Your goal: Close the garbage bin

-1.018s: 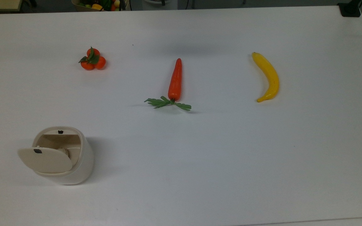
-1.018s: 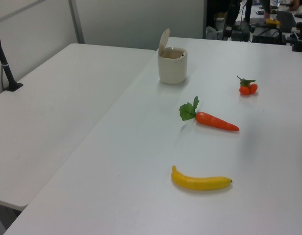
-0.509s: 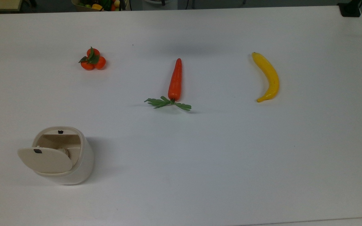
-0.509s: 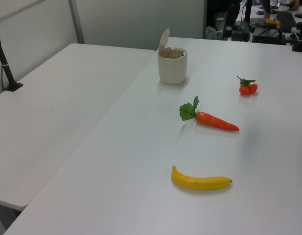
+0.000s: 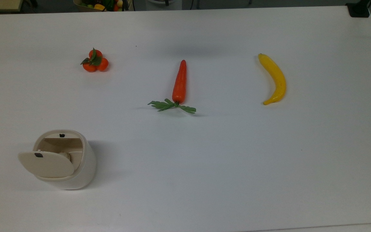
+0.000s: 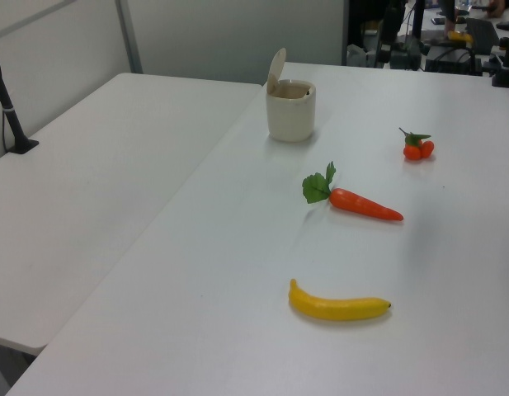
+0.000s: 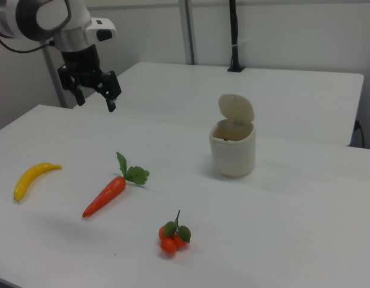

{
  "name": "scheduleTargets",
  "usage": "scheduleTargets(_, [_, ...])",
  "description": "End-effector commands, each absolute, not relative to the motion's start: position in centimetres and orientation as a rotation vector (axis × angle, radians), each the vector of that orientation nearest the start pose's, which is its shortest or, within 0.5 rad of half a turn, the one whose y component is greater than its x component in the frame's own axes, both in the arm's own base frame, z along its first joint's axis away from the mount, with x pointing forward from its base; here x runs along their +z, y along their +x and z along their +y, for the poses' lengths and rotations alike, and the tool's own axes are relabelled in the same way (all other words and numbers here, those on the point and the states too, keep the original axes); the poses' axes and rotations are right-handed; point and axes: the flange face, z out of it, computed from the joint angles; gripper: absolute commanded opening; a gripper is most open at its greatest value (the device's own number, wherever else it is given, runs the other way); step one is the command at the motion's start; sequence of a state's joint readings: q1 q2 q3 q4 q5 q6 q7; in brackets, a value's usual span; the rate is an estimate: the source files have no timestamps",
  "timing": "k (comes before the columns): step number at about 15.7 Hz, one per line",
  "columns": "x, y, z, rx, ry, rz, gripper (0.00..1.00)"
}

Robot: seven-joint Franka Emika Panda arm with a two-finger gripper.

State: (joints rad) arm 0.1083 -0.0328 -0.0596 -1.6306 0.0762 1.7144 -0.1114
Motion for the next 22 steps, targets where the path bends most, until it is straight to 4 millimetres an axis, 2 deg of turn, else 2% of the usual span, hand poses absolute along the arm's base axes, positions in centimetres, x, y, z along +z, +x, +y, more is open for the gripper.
scheduleTargets(1, [62.6, 55.7, 3.4, -0.211, -3.034, -0.303, 0.52])
scheduleTargets(3, [62.7, 55.7, 3.3, -0.214, -3.029, -0.299, 0.28])
scheduleTargets(7, [62.6, 55.7, 3.4, -0.212, -3.012, -0.295, 0.00])
scheduleTargets(15, [62.3, 57.2, 3.5, -0.303, -2.982, -0.247, 0.00])
scheduleTargets(16, [61.7, 57.6, 3.4, -0.295, -2.984, -0.244, 0.00])
scheduleTargets(18, [62.4, 58.6, 2.6, -0.392, -2.981, -0.214, 0.00])
scheduleTargets(20, [61.9, 59.9, 1.7, -0.456, -2.984, -0.182, 0.00])
scheduleTargets(22, [61.7, 61.8, -0.3, -0.538, -2.986, -0.118, 0.00])
